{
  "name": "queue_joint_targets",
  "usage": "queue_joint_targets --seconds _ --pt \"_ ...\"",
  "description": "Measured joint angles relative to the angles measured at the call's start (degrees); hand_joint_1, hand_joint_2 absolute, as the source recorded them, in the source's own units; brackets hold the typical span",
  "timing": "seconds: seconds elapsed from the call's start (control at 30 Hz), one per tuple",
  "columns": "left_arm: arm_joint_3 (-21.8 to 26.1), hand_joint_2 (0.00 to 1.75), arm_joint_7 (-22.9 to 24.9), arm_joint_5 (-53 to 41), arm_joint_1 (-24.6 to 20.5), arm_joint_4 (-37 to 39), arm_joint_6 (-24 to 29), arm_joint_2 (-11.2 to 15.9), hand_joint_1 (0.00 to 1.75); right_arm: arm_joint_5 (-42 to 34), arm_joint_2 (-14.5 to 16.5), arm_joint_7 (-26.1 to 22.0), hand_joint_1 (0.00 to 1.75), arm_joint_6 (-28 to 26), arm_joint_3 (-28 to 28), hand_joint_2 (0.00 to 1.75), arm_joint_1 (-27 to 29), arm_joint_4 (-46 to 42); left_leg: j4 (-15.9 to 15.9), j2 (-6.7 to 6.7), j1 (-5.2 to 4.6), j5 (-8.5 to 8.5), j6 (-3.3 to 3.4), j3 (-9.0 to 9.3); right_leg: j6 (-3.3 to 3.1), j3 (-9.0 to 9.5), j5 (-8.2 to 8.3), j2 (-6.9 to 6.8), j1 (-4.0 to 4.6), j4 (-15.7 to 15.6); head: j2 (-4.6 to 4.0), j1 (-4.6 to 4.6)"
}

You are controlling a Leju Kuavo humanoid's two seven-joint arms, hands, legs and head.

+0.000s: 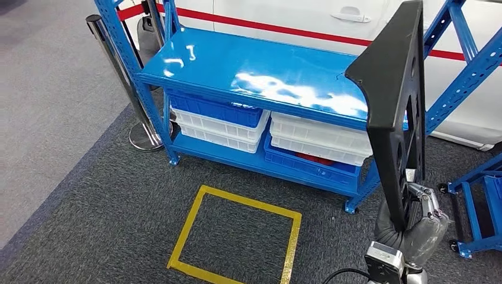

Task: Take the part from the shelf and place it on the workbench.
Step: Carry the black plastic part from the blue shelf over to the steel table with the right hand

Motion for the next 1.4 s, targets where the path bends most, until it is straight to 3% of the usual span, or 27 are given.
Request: queue_joint_targets --seconds 0.03,0.1,0.13,0.17,0.2,0.23,0.3,0.33,0.4,0.47,0.53,0.63,0.67,0.7,0.77,0.83,0.9,0.97,1.03,1.13,1.17,1.2,1.23,1.27,1.33,1.4 --pt "0.0 1.75 0.1 0.0 0.1 0.0 0.0 0.0 0.00 0.0 0.0 -0.1 1.75 0.0 0.0 1.75 0.1 0.0 -0.2 -0.31 0.05 0.50 0.47 -0.28 0.23 -0.89 -1.66 0.86 -0.04 2.1 0.00 0.01" --pt "0.0 1.75 0.2 0.1 0.1 0.0 0.0 0.0 0.00 0.0 0.0 -0.2 1.75 0.0 0.0 1.75 0.5 -0.1 -0.1 -1.00 -0.08 1.23 1.02 -1.09 0.38 -3.83 -6.23 2.36 -0.08 9.3 0.00 0.02" --pt "0.0 1.75 0.1 0.1 0.2 0.0 0.0 0.0 0.00 0.0 0.0 -0.3 1.75 0.0 0.0 1.75 0.7 -0.1 0.0 -1.44 -0.20 1.49 1.12 -1.51 0.38 -5.19 -7.86 2.58 -0.07 13.0 0.00 0.02" --pt "0.0 1.75 0.0 0.0 0.3 0.0 0.0 0.0 0.00 -0.1 0.1 -0.4 1.75 0.0 0.0 1.75 1.0 -0.1 0.1 -1.96 -0.31 1.69 1.16 -1.87 0.32 -5.84 -8.48 2.67 -0.05 15.1 0.00 0.02" --pt "0.0 1.75 -0.2 -0.1 0.4 0.0 0.0 0.0 0.00 -0.1 0.1 -0.5 1.75 0.0 0.0 1.75 1.3 -0.1 0.2 -2.53 -0.39 1.82 1.14 -2.14 0.17 -5.37 -7.95 2.77 -0.01 15.0 0.00 0.02" --pt "0.0 1.75 -0.4 -0.4 0.5 0.0 0.0 0.0 0.00 -0.2 0.1 -0.5 1.75 0.0 0.0 1.75 1.6 -0.2 0.4 -3.16 -0.45 1.89 1.12 -2.30 -0.08 -3.79 -6.47 2.99 0.04 12.7 0.00 0.01" --pt "-0.2 1.75 -1.0 -1.1 0.5 0.0 0.0 -0.1 0.00 -0.6 0.2 -0.8 1.75 0.0 -0.1 1.75 2.4 -0.8 0.7 -4.31 -0.51 1.89 1.01 -2.60 -0.86 0.73 -3.02 5.12 0.10 4.9 0.00 0.00" --pt "-0.3 1.75 -1.4 -1.5 0.4 0.0 -0.1 -0.1 0.00 -0.9 0.2 -1.0 1.75 0.0 -0.3 1.75 2.9 -1.3 1.0 -4.89 -0.51 1.90 0.85 -2.92 -1.17 2.28 -2.10 6.33 0.09 1.8 0.00 -0.01" --pt "-0.5 1.75 -2.2 -1.8 0.1 0.0 -0.1 -0.1 0.00 -1.5 0.3 -1.5 1.75 0.0 -0.6 1.75 3.8 -2.2 1.4 -6.01 -0.26 2.06 0.26 -3.82 -1.43 3.16 -2.06 7.54 0.18 -0.7 0.00 -0.02" --pt "-0.6 1.75 -3.2 -1.6 0.1 0.0 0.0 0.0 0.00 -2.1 0.3 -1.8 1.75 0.0 -0.9 1.75 4.3 -2.6 1.5 -6.67 -0.12 2.12 -0.46 -4.40 -1.48 3.27 -2.00 6.34 0.00 -1.5 0.00 -0.01" --pt "-0.7 1.75 -4.1 -1.1 -0.1 0.0 0.0 0.1 0.00 -2.5 0.3 -2.1 1.75 0.0 -1.1 1.75 4.3 -2.6 3.9 -5.20 -0.27 0.52 -1.09 -5.61 -1.78 3.71 -1.84 5.00 -0.43 -2.2 0.00 -0.03" --pt "-0.7 1.75 -4.7 -0.4 -0.4 0.0 -0.1 0.4 0.00 -3.0 0.3 -2.8 1.75 0.0 -1.2 1.75 4.1 -2.1 14.5 -2.75 0.25 -4.24 -2.03 -10.98 -2.03 3.96 -1.91 2.79 -0.48 -2.4 0.00 -0.05" --pt "-0.7 1.75 -4.7 -0.2 -0.4 0.0 -0.1 0.5 0.00 -3.3 0.3 -3.0 1.75 0.0 -1.2 1.75 3.9 -1.7 17.2 -2.49 0.51 -4.81 -2.33 -12.45 -2.01 3.97 -1.97 2.08 -0.49 -2.3 0.00 -0.05" --pt "-0.7 1.75 -4.7 0.0 -0.3 0.0 -0.1 0.6 0.00 -3.5 0.3 -3.2 1.75 0.0 -1.2 1.75 3.6 -1.2 17.9 -2.28 0.73 -4.32 -2.60 -12.96 -1.94 3.97 -2.05 1.41 -0.54 -2.3 0.00 -0.05" --pt "-0.7 1.75 -4.5 0.3 -0.3 0.0 0.0 0.8 0.00 -3.9 0.3 -3.5 1.75 0.0 -1.2 1.75 2.8 -0.2 12.5 -1.44 1.05 -0.64 -2.91 -10.48 -1.61 4.08 -2.30 0.28 -0.69 -2.0 0.00 -0.05" --pt "-0.6 1.75 -4.2 0.5 -0.4 0.0 0.0 0.9 0.00 -4.1 0.3 -3.7 1.75 0.1 -1.2 1.75 2.0 0.7 5.0 0.87 0.87 2.25 -2.66 -6.86 -1.01 4.18 -2.68 -0.67 -0.57 -1.6 0.00 -0.04" --pt "-0.6 1.75 -3.7 0.5 -0.4 0.0 0.1 0.9 0.00 -4.2 0.3 -3.9 1.75 0.1 -1.0 1.75 1.3 1.5 2.2 1.81 0.50 2.81 -1.89 -5.75 -0.38 4.23 -2.86 -1.56 -0.24 -1.4 0.00 -0.02" --pt "-0.6 1.75 -3.3 0.7 -0.2 0.0 0.1 0.9 0.00 -4.3 0.3 -4.0 1.75 0.1 -0.8 1.75 0.8 2.1 2.2 0.50 0.45 3.17 -0.97 -6.05 0.27 4.32 -2.90 -2.38 -0.30 -1.4 0.00 -0.01" --pt "-0.6 1.75 -3.0 0.8 -0.2 0.0 0.2 0.8 0.00 -4.3 0.2 -4.1 1.75 0.1 -0.6 1.75 0.4 2.5 1.8 -0.59 0.50 3.66 -0.06 -6.13 0.76 3.74 -4.57 -1.07 -0.61 0.4 0.00 -0.01" --pt "-0.6 1.75 -2.9 1.0 -0.2 0.0 0.2 0.8 0.00 -4.3 -0.1 -4.2 1.75 0.1 -0.4 1.75 0.3 3.0 1.7 -2.29 0.37 4.12 0.69 -6.43 0.82 -0.71 -10.45 2.24 -0.59 10.7 0.00 0.01" --pt "-0.6 1.75 -2.9 1.0 -0.2 0.0 0.2 0.8 0.00 -4.3 -0.2 -4.2 1.75 0.1 -0.3 1.75 0.3 3.2 1.7 -2.96 0.25 4.18 0.77 -6.52 0.75 -2.15 -11.54 2.60 -0.50 13.8 0.00 0.01" --pt "-0.6 1.75 -2.8 1.0 -0.1 0.0 0.2 0.8 0.00 -4.3 -0.2 -4.2 1.75 0.1 -0.3 1.75 0.3 3.4 1.8 -3.67 0.12 4.22 0.81 -6.58 0.63 -2.70 -11.42 2.76 -0.44 15.0 0.00 0.01" --pt "-0.6 1.75 -2.8 1.0 -0.1 0.0 0.2 0.8 0.00 -4.3 -0.3 -4.2 1.75 0.1 -0.3 1.75 0.2 3.6 1.9 -4.41 0.03 4.23 0.81 -6.59 0.43 -2.18 -10.20 2.93 -0.42 14.1 0.00 0.01" --pt "-0.6 1.75 -2.8 1.0 -0.1 0.0 0.2 0.8 0.00 -4.3 -0.3 -4.2 1.75 0.1 -0.3 1.75 0.2 3.8 2.0 -5.19 -0.03 4.22 0.78 -6.58 0.16 -0.63 -8.15 3.37 -0.41 11.0 0.00 0.01" --pt "-0.6 1.75 -3.2 1.0 -0.2 0.0 0.1 0.8 0.00 -4.3 -0.3 -4.3 1.75 0.0 -0.2 1.75 0.2 3.9 2.5 -6.55 -0.08 4.18 0.55 -6.77 -0.35 3.01 -4.86 5.73 -0.46 3.4 0.00 0.02" --pt "-0.6 1.75 -3.6 1.1 -0.2 0.0 0.0 0.8 0.00 -4.3 -0.4 -4.3 1.75 0.0 -0.2 1.75 0.2 3.9 2.8 -7.74 0.03 4.33 -0.07 -7.34 -0.52 4.49 -4.13 7.37 -0.39 -0.1 0.00 0.01"
